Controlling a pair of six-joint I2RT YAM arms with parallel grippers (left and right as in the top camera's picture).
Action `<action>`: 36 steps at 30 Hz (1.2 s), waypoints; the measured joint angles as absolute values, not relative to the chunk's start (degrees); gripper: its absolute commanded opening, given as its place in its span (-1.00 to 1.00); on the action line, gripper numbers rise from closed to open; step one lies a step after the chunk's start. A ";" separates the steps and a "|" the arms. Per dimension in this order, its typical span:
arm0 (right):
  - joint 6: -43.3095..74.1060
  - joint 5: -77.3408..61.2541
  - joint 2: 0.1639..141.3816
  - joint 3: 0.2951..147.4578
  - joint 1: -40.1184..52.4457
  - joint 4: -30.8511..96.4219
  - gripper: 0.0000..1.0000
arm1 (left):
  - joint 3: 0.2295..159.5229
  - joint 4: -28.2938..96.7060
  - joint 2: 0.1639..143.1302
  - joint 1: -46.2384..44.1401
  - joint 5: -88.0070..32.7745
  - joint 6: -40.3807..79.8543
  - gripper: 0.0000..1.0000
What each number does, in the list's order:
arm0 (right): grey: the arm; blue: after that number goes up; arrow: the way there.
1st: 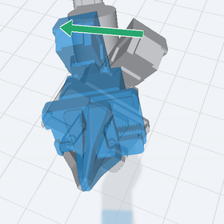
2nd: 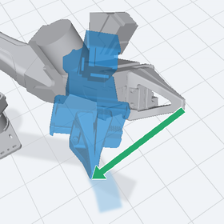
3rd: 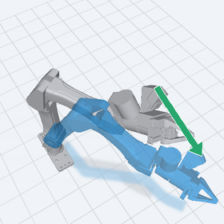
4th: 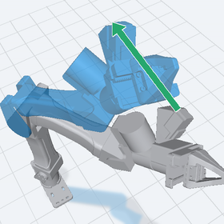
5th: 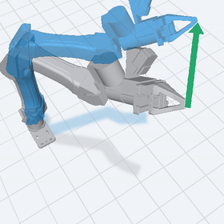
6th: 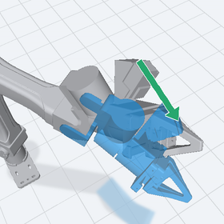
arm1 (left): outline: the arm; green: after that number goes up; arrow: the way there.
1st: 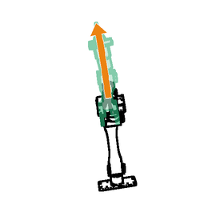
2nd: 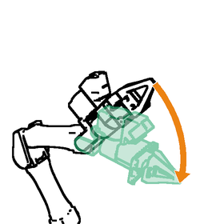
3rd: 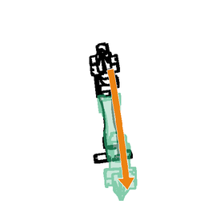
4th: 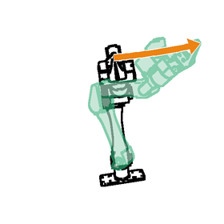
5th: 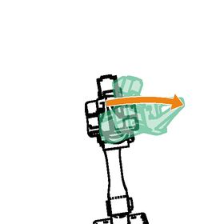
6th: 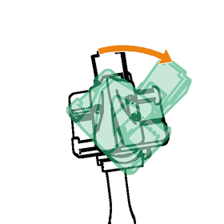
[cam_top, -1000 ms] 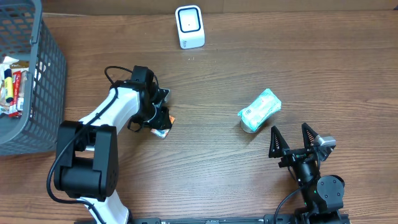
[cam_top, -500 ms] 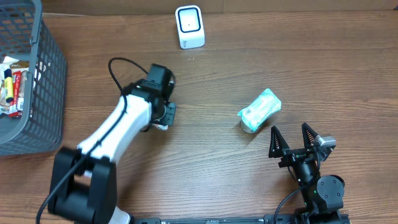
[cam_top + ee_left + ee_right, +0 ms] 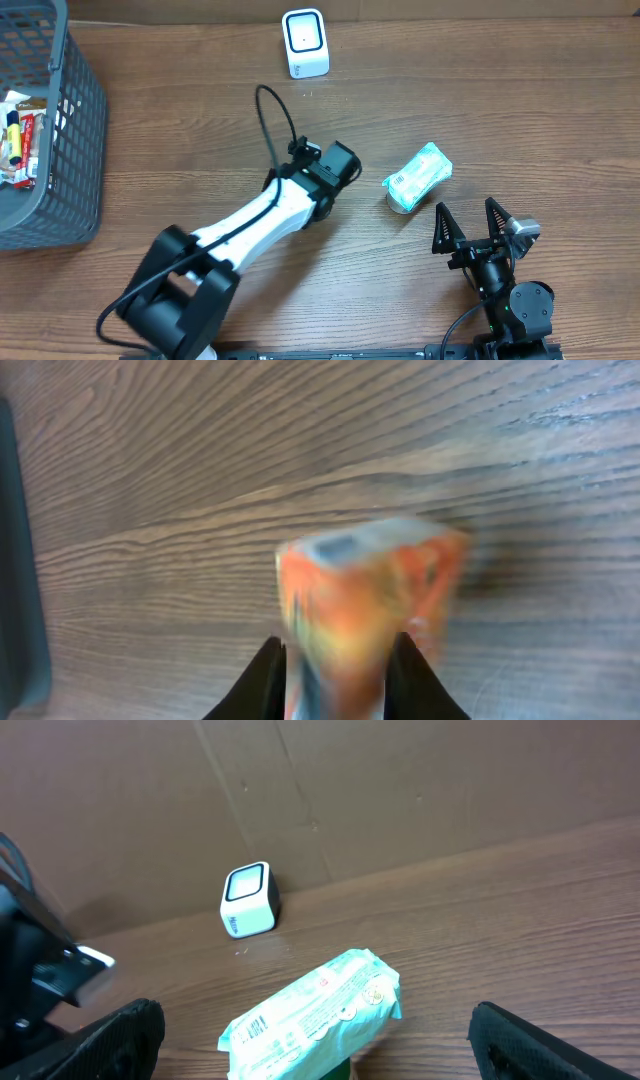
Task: Scan the item barcode
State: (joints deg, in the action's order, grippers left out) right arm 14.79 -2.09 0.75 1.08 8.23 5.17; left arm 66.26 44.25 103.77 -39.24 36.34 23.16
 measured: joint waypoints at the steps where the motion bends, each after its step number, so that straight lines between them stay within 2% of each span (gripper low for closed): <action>1: 14.81 -2.04 0.75 1.08 8.23 5.15 1.00 | 66.26 43.79 104.38 -39.31 36.29 23.59 -0.74; 13: 14.79 -2.09 0.75 1.08 8.23 5.17 1.00 | 67.48 44.45 107.07 -38.87 34.39 25.63 -0.65; 15: 14.79 -2.07 0.75 1.08 8.23 5.13 1.00 | 69.67 46.78 107.04 -37.78 32.71 26.39 -0.53; 18: 14.81 -2.07 0.75 1.08 8.23 5.13 1.00 | 73.76 47.94 106.91 -34.79 28.99 26.85 -0.22; 19: 14.81 -2.07 0.73 1.08 8.21 5.13 1.00 | 75.09 48.42 106.74 -33.34 26.37 26.72 -0.20; 29: 14.79 -2.04 0.75 1.08 8.23 5.15 1.00 | 76.71 51.18 105.58 -18.24 2.72 22.87 -0.19; 36: 14.79 -2.09 0.73 1.08 8.23 5.13 1.00 | 70.37 47.00 105.54 -15.64 -4.29 20.56 -0.11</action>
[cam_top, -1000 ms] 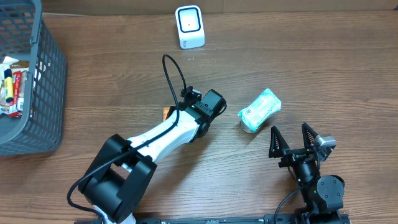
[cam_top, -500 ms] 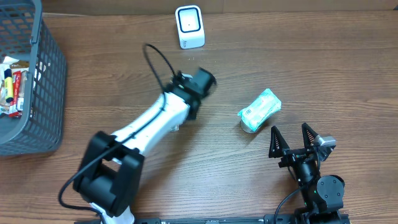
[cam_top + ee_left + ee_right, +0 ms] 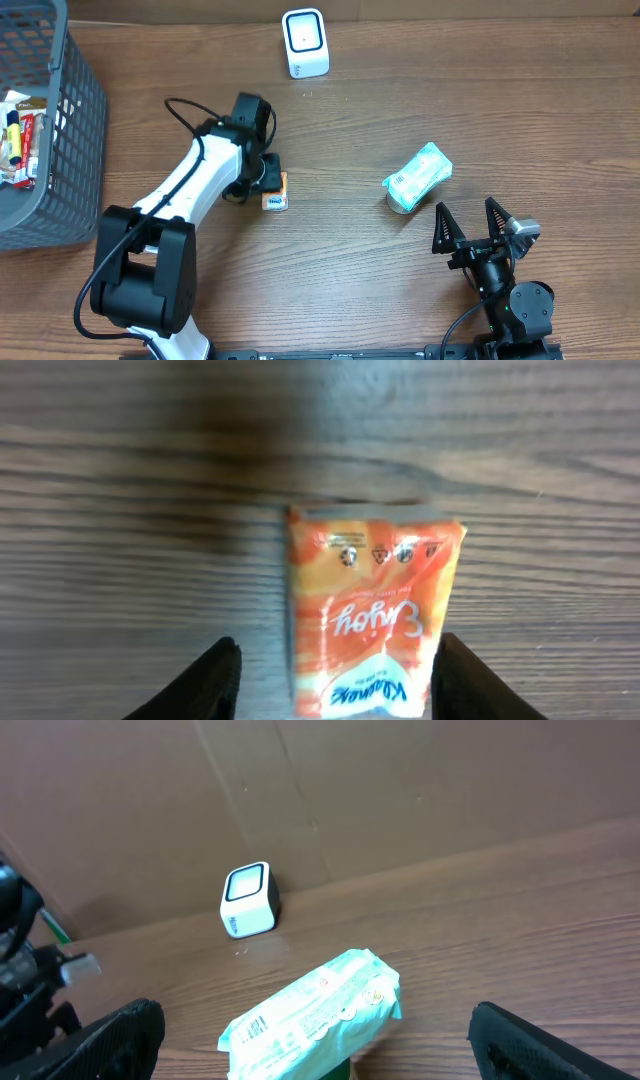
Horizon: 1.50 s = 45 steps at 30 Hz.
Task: Scan the item barcode
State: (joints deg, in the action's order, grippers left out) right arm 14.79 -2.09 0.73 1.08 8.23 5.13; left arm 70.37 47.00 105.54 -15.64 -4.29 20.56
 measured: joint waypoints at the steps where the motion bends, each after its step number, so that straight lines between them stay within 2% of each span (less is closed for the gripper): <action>1: 14.81 -2.07 0.73 1.08 8.21 5.10 1.00 | 69.30 45.91 105.54 -15.66 -4.73 20.47 -0.11; 19: 14.79 -2.07 0.73 1.08 8.23 5.15 1.00 | 62.54 36.99 105.54 -15.77 -6.87 20.40 -0.24; 20: 14.81 -2.07 0.75 1.08 8.23 5.15 1.00 | 62.54 36.97 105.54 -15.77 -6.90 20.40 -0.30; 22: 14.79 -2.07 0.75 1.08 8.23 5.15 1.00 | 62.50 36.77 105.54 -16.01 -6.85 20.47 -0.78; 23: 14.76 -2.07 0.75 1.08 8.21 5.15 1.00 | 62.48 36.62 105.54 -16.19 -6.90 20.49 -0.92; 29: 14.79 -2.07 0.75 1.08 8.23 5.13 1.00 | 62.85 37.78 105.01 -17.28 -5.30 19.27 -0.92; 34: 14.76 -2.09 0.73 1.08 8.21 5.13 1.00 | 64.03 41.60 103.07 -17.69 1.06 19.27 -0.92; 39: 14.81 -2.07 0.73 1.08 8.23 5.13 1.00 | 64.99 44.69 98.70 -21.76 13.82 19.55 -0.92; 45: 14.81 -2.07 0.75 1.08 8.21 5.15 1.00 | 64.93 44.97 99.42 -32.64 30.22 21.10 -0.89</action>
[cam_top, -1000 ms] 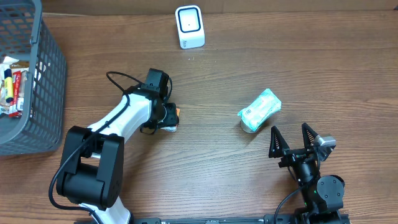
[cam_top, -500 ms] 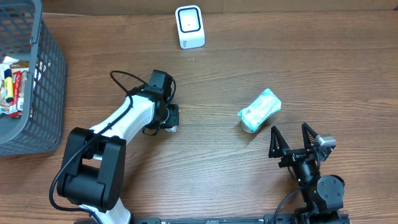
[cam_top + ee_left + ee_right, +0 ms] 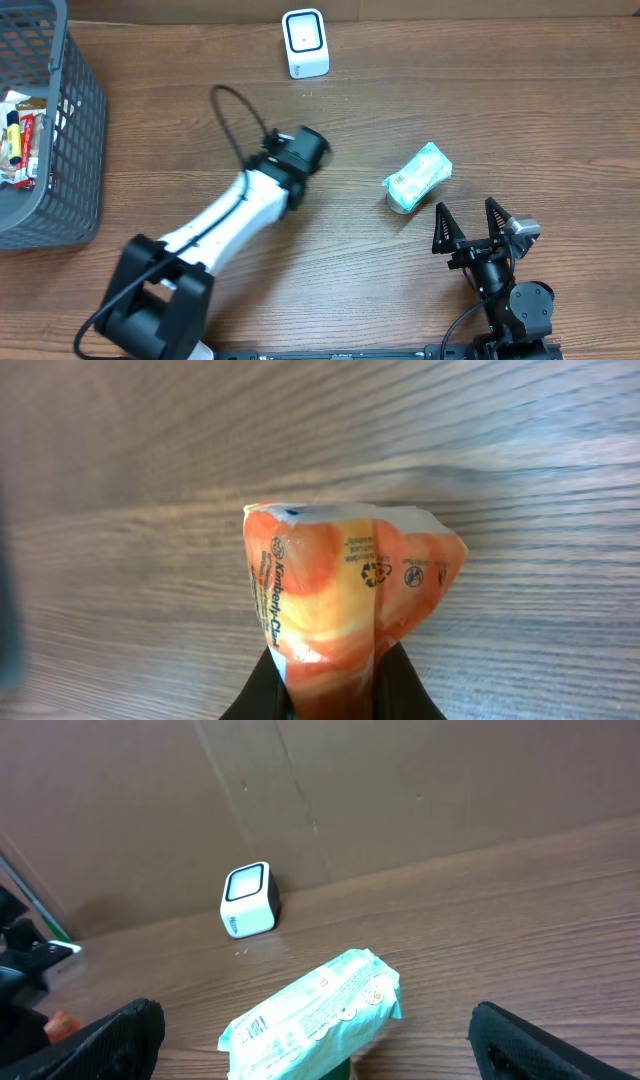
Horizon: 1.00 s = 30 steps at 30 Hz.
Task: Scan the item barcode
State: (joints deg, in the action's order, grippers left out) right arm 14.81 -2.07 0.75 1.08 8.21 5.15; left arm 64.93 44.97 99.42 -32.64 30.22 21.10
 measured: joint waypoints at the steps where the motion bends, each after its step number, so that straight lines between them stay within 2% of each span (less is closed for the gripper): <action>1: 14.79 -2.07 0.75 1.08 8.23 5.15 1.00 | 64.90 44.77 99.88 -33.85 31.86 21.21 -0.89; 5: 14.79 -2.09 0.75 1.08 8.21 5.15 1.00 | 64.75 44.23 104.53 -38.57 39.05 21.28 -0.89; 11: 14.83 -2.07 0.73 1.08 8.23 5.10 1.00 | 64.05 42.13 109.97 -40.12 41.91 21.45 -0.87; 14: 14.81 -2.09 0.75 1.08 8.23 5.15 1.00 | 64.01 41.39 110.04 -40.10 41.34 21.47 -0.78; 16: 14.79 -2.07 0.75 1.08 8.23 5.15 1.00 | 64.01 40.71 110.04 -40.12 40.27 21.45 -0.60; 17: 14.79 -2.07 0.75 1.08 8.23 5.15 1.00 | 64.01 40.07 110.04 -40.12 39.27 21.43 -0.57; 30: 14.79 -2.09 0.73 1.08 8.23 5.15 1.00 | 64.01 39.13 110.04 -40.12 36.64 21.21 -0.50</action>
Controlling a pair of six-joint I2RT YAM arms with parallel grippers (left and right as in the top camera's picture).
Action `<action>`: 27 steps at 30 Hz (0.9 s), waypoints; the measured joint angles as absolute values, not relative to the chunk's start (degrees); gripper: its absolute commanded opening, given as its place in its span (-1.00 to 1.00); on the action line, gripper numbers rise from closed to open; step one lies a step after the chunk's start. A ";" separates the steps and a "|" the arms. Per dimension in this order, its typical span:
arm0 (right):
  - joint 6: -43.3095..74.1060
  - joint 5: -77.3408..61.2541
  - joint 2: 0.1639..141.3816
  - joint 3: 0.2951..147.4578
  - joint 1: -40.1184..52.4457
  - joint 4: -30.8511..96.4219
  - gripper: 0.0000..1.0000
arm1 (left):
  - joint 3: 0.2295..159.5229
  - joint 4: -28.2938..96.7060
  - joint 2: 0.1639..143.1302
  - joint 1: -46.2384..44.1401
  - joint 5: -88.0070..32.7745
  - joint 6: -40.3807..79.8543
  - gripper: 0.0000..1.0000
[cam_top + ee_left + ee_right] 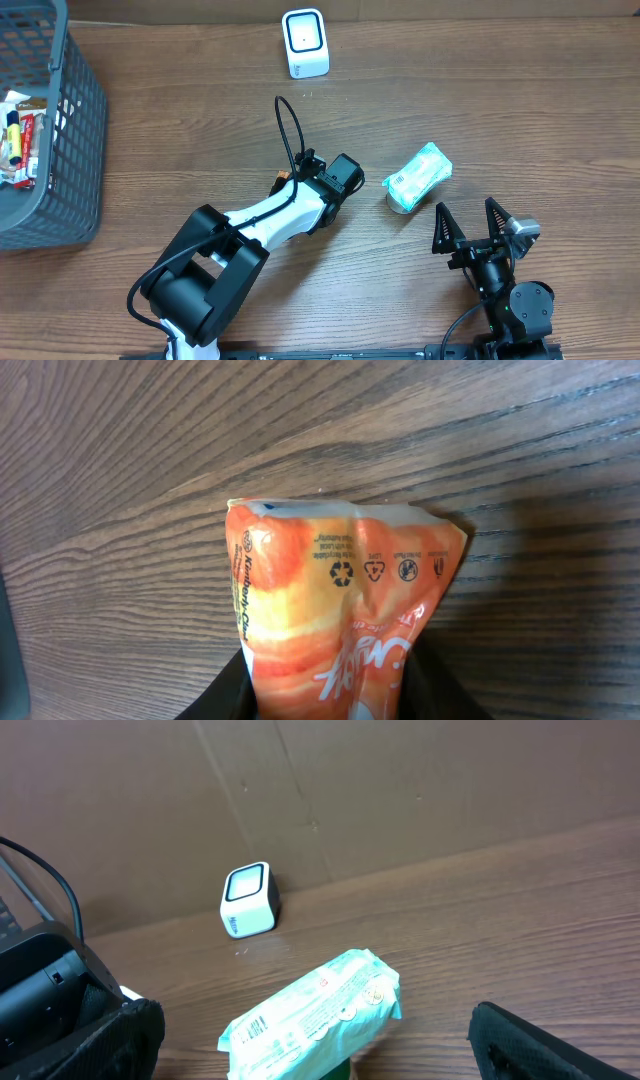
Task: Scan the item barcode
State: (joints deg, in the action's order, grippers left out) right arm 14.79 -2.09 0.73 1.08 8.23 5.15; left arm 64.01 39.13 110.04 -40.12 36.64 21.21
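Note:
An orange packet (335, 610) with white lettering fills the left wrist view, pinched between the black fingers (238, 695) of my left gripper (335, 695), close above the wooden table. Overhead, my left gripper (340, 180) sits mid-table and hides the packet. The white scanner (305, 42) stands at the table's far edge, well beyond it. My right gripper (470, 228) rests open at the near right, with nothing between its fingers.
A teal wipes pack (418, 175) lies propped on a small green can (397, 203), just right of my left gripper and in front of my right one. A grey basket (60, 150) with several items stands at the far left.
My left gripper, still shut on the orange packet, has shifted right and nearer, closer to the teal pack. The right arm has not moved.
My left gripper held the orange packet mid-table. Then it stood open further left with the packet lying flat on the table beneath it. Then it was shut on the packet again, and now holds it beside the teal pack.

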 measured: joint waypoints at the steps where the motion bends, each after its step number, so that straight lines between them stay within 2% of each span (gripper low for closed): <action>1: 14.79 -2.09 0.73 1.08 8.23 5.13 1.00 | 64.01 39.13 110.04 -40.12 36.64 21.21 -0.49; 12: 14.81 -2.07 0.75 1.08 8.23 5.15 1.00 | 64.03 39.13 110.04 -40.12 36.69 21.23 -0.45; 14: 14.79 -2.09 0.75 1.08 8.23 5.15 1.00 | 64.03 39.11 110.04 -40.10 36.67 21.21 -0.28; 16: 14.79 -2.07 0.75 1.08 8.23 5.13 1.00 | 64.03 38.98 110.04 -40.12 36.69 21.04 -0.24; 27: 14.76 -2.07 0.73 1.08 8.21 5.13 1.00 | 64.12 38.54 110.04 -40.10 36.40 21.04 -0.24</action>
State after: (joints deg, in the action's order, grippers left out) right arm 14.76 -2.07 0.73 1.08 8.21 5.13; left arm 64.12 38.54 110.04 -40.10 36.40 21.04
